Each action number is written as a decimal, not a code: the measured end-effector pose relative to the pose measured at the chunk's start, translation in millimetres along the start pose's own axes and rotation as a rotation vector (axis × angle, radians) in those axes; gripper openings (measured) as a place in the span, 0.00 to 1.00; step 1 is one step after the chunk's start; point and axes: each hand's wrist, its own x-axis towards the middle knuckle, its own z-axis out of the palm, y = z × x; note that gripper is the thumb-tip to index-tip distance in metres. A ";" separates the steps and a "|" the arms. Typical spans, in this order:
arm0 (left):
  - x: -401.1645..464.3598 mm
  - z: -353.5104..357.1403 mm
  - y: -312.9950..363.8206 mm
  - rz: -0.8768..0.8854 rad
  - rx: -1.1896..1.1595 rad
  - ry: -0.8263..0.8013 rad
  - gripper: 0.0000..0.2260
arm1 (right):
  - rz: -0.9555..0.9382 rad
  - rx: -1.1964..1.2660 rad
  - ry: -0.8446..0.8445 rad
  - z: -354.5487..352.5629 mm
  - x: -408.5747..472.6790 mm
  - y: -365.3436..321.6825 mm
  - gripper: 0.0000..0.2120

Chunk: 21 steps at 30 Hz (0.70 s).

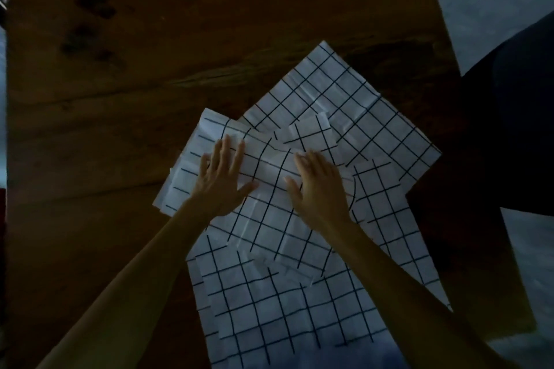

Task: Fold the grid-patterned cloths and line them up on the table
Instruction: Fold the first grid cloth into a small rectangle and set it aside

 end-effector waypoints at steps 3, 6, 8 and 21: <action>-8.4 0.6 -13.6 -0.012 0.066 -0.108 0.40 | 0.024 -0.058 -0.080 14.6 -11.8 -8.1 0.37; -11.6 -16.0 -17.6 -0.051 0.129 -0.156 0.37 | 0.084 -0.102 -0.133 25.2 -18.0 -15.3 0.34; -8.0 -28.5 -9.6 -0.097 0.154 -0.112 0.34 | 0.105 -0.111 -0.116 31.8 -22.0 -19.2 0.32; 37.9 -1.9 -13.2 0.056 0.097 0.140 0.28 | 0.159 -0.161 0.061 62.6 4.9 -24.8 0.35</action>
